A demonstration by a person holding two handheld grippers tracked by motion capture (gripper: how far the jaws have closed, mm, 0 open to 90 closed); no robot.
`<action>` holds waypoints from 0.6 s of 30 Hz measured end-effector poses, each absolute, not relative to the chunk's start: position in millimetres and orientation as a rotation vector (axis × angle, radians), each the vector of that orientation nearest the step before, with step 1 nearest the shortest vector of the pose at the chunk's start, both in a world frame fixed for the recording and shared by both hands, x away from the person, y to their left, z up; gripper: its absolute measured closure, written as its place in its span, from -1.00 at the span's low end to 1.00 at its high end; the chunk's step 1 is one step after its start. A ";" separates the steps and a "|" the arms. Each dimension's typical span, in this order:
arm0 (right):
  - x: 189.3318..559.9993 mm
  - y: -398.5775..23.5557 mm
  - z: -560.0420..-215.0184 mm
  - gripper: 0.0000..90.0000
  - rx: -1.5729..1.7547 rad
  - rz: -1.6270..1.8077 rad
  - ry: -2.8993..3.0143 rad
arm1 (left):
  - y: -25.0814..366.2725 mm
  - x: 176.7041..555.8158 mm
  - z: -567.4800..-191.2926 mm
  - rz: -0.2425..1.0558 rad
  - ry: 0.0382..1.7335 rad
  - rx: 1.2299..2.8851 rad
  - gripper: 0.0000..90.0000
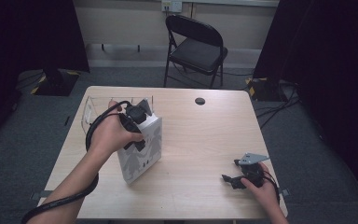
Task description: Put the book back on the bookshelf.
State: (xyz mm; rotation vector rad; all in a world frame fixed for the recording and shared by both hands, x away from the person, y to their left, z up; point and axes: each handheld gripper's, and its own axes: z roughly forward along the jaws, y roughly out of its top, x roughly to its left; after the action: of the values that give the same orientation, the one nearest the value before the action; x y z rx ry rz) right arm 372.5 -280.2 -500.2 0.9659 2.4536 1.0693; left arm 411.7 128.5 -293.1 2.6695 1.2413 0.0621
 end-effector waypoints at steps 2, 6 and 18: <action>372.5 -280.3 -500.2 -0.71 0.965 1.069 2.453 | 129.8 411.4 -292.7 0.064 1.254 2.671 0.17; 372.5 -280.3 -500.2 -0.71 0.965 1.070 2.454 | 132.9 411.2 -290.7 0.063 1.247 2.676 0.17; 372.6 -280.3 -500.3 -0.71 0.965 1.070 2.453 | 142.5 411.0 -288.7 0.077 1.282 2.665 0.17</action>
State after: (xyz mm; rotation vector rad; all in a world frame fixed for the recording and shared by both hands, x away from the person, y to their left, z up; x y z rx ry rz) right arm 372.6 -280.3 -500.3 0.9646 2.4532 1.0695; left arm 411.0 142.5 -288.7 2.6648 1.2819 0.0774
